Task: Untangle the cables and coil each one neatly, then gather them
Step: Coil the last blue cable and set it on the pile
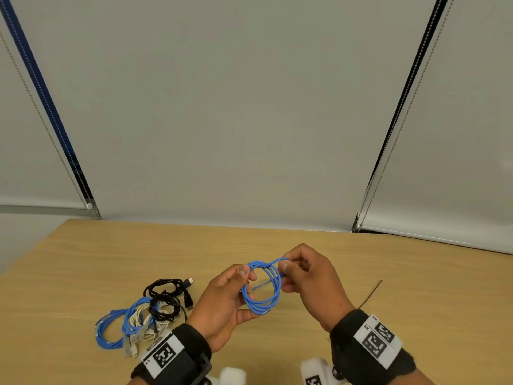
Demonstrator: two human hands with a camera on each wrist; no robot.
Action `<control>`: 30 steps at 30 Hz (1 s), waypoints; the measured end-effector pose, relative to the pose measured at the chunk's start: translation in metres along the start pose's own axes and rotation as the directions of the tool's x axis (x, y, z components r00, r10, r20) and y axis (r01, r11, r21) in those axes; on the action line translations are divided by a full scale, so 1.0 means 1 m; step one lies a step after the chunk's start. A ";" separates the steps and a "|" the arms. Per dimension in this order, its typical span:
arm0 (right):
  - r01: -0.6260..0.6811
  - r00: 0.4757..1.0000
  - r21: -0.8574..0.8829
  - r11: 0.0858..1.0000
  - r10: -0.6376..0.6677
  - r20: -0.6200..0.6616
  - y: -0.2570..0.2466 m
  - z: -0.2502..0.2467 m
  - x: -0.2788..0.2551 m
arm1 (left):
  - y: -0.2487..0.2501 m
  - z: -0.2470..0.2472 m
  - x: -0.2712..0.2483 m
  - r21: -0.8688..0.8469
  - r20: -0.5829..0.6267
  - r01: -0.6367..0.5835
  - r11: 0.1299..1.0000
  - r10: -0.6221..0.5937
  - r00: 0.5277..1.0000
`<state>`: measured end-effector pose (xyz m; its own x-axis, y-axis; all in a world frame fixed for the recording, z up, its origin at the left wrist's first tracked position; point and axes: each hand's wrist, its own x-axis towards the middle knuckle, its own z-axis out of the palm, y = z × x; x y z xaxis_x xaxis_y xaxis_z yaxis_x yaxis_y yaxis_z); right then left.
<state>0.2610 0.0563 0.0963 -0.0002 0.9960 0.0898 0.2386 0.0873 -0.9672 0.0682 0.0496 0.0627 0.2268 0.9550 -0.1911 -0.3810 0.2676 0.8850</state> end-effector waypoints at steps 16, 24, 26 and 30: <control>-0.284 0.956 0.451 0.846 0.211 0.206 -0.002 0.012 -0.014 | -0.001 0.003 -0.006 -0.031 0.042 -0.200 0.979 0.202 0.979; -0.204 0.974 0.347 0.915 0.154 0.167 -0.002 0.022 -0.026 | -0.006 0.000 0.006 0.313 -0.318 -0.317 0.895 0.414 0.853; -0.174 0.980 0.310 0.935 0.133 0.150 -0.003 0.025 -0.029 | -0.008 -0.001 0.004 0.343 -0.351 -0.315 0.885 0.432 0.831; -0.107 0.990 0.116 0.987 0.096 0.099 -0.001 0.031 -0.033 | -0.013 0.003 -0.003 0.413 -0.302 -0.311 0.856 0.451 0.840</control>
<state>0.2305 0.0241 0.0869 -0.0737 0.9969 -0.0272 0.1230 -0.0180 -0.9922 0.0749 0.0429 0.0532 -0.2515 0.9615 0.1103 -0.0259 -0.1207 0.9924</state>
